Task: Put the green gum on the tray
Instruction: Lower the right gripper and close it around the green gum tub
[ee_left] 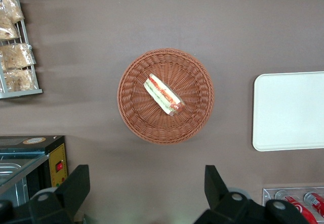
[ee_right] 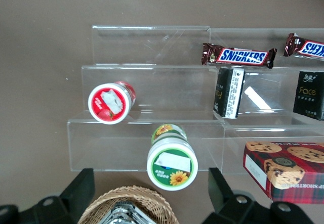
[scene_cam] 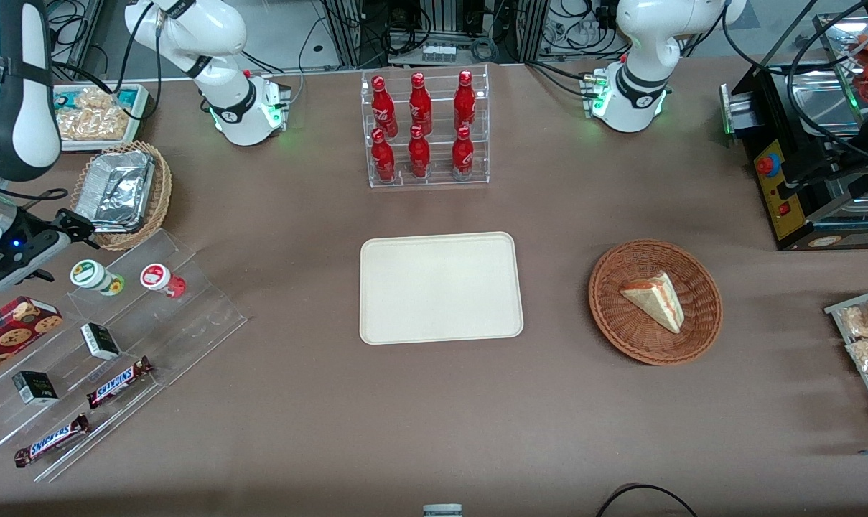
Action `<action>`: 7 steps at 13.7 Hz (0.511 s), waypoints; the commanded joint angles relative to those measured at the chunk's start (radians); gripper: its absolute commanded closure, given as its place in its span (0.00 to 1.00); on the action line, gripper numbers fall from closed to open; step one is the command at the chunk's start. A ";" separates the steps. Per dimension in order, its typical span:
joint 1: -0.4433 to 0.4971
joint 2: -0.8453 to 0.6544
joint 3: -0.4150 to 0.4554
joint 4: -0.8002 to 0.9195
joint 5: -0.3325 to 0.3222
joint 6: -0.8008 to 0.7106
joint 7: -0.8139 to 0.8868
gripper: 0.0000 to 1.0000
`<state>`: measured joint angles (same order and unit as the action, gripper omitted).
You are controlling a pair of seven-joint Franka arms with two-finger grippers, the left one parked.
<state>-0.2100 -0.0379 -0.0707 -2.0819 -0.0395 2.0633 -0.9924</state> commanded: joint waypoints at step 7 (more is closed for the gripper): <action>-0.054 -0.007 0.005 -0.150 -0.019 0.216 -0.110 0.00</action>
<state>-0.2468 -0.0367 -0.0710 -2.1914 -0.0396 2.2176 -1.0748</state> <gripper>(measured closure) 0.000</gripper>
